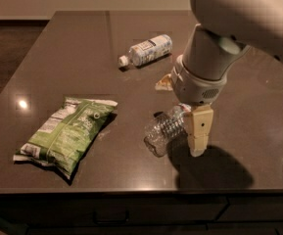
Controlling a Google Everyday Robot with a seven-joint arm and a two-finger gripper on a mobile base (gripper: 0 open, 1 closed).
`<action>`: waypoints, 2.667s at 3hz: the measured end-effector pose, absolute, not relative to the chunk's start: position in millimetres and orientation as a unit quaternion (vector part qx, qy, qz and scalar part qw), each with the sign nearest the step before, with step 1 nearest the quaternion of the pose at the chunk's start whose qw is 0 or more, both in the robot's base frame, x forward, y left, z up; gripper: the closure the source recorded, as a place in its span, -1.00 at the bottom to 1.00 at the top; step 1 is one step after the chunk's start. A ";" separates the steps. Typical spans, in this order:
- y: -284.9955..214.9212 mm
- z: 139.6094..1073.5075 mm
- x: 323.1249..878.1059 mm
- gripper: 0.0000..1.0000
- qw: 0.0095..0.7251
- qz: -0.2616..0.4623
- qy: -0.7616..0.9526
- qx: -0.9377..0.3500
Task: Pick water bottle
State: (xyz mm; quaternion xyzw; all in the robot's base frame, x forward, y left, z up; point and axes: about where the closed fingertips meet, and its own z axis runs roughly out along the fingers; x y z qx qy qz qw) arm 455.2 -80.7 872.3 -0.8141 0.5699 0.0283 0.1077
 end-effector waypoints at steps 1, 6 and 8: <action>-75.5 854.6 453.9 -0.50 0.093 0.036 0.554 -0.826; -61.2 973.4 439.0 1.00 0.240 0.005 0.498 -0.833; -58.1 1001.7 436.4 1.00 0.278 -0.008 0.503 -0.818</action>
Offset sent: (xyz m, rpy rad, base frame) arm 0.0001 0.0065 -0.0308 -0.0382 0.0414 0.0533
